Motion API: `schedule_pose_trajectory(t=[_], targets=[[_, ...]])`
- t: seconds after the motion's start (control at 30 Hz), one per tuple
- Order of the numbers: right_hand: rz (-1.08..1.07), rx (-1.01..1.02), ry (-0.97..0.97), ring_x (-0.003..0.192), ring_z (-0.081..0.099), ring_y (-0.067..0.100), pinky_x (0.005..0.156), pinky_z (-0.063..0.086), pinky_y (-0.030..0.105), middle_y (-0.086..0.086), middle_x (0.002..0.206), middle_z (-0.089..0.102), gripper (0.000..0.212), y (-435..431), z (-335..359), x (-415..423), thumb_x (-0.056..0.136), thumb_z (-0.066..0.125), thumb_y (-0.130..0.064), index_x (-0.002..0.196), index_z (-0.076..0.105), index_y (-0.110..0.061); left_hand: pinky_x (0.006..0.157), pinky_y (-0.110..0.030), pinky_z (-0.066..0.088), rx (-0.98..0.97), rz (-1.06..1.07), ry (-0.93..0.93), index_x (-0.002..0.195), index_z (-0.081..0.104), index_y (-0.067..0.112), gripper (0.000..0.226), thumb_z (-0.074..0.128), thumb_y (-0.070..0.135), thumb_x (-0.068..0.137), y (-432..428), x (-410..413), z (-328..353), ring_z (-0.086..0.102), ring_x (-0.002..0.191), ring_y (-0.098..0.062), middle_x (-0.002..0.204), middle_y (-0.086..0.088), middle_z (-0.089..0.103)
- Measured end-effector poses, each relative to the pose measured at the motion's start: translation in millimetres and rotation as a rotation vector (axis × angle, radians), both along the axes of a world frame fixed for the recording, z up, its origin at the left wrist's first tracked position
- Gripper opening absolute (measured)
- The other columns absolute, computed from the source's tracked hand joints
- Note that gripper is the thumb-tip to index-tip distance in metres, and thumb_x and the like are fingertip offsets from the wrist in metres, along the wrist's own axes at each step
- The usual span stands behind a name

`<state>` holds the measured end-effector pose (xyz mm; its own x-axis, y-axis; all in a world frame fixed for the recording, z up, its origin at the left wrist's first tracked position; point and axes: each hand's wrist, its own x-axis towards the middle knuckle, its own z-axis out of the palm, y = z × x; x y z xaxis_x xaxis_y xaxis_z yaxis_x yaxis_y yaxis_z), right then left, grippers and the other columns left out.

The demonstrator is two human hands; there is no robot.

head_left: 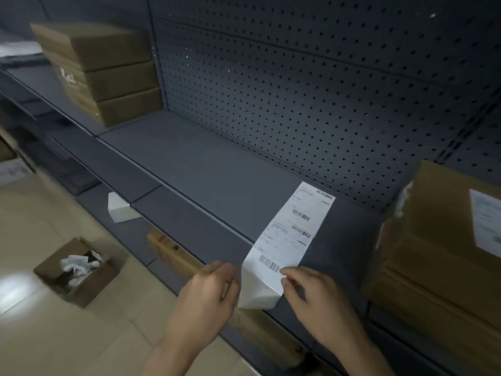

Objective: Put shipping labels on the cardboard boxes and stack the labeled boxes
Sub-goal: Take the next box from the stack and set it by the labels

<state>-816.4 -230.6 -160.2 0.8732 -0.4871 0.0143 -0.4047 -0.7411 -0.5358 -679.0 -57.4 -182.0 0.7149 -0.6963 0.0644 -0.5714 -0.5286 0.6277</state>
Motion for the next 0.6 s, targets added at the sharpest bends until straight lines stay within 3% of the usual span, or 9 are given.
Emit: schedule_pose_trajectory(t=[0.13,0.23,0.3,0.4,0.5,0.6], targets=[[0.01,-0.02,-0.029,0.097,0.06,0.0,0.082,0.051,0.019,-0.02,0.109,0.068,0.026,-19.3,-5.1,47.9,0.096,0.051,-0.042,0.115,0.068,-0.035,0.084,-0.035,0.052,0.037,-0.042,0.005,0.116,0.061,0.036,0.03,0.041,0.037,0.093,-21.6,46.9,3.1,0.057,0.11,-0.005,0.114,0.02,0.062],[-0.014,-0.01,-0.109,0.082,0.059,-0.001,0.063,0.046,0.013,-0.021,0.085,0.071,0.027,-28.6,-0.1,97.4,0.084,0.05,-0.044,0.095,0.073,-0.035,0.083,-0.03,0.051,0.046,-0.006,0.037,0.12,0.063,0.036,0.033,0.043,0.037,0.093,-24.0,86.7,9.0,0.059,0.105,-0.003,0.112,0.019,0.062],[0.008,0.0,-0.115,0.073,0.063,0.0,0.059,0.048,0.017,-0.02,0.085,0.071,0.029,-32.2,1.0,135.4,0.08,0.051,-0.048,0.095,0.072,-0.037,0.08,-0.023,0.05,0.025,0.068,0.044,0.117,0.066,0.034,0.032,0.046,0.036,0.092,-18.4,113.5,14.5,0.062,0.101,-0.003,0.108,0.016,0.065],[0.069,0.065,-0.109,0.083,0.07,0.009,0.068,0.052,0.019,-0.015,0.095,0.074,0.037,-29.0,8.4,193.9,0.08,0.048,-0.055,0.101,0.072,-0.036,0.08,-0.013,0.046,0.015,0.185,0.039,0.114,0.068,0.032,0.025,0.053,0.03,0.095,-2.2,154.3,21.4,0.062,0.099,-0.001,0.107,0.017,0.067],[0.18,0.078,-0.062,0.091,0.067,0.008,0.078,0.043,0.012,-0.013,0.101,0.071,0.04,-15.2,21.1,248.4,0.086,0.048,-0.051,0.108,0.074,-0.031,0.082,-0.022,0.05,0.001,0.291,0.017,0.113,0.067,0.037,0.029,0.046,0.041,0.092,22.6,192.5,23.1,0.061,0.1,0.0,0.108,0.023,0.065],[0.275,0.084,-0.062,0.096,0.063,0.006,0.08,0.042,0.011,-0.011,0.108,0.068,0.032,-0.4,28.9,302.2,0.096,0.053,-0.039,0.119,0.07,-0.024,0.08,-0.022,0.051,-0.006,0.376,-0.007,0.113,0.066,0.039,0.023,0.052,0.035,0.095,49.9,229.4,22.7,0.06,0.096,0.003,0.105,0.027,0.063]])
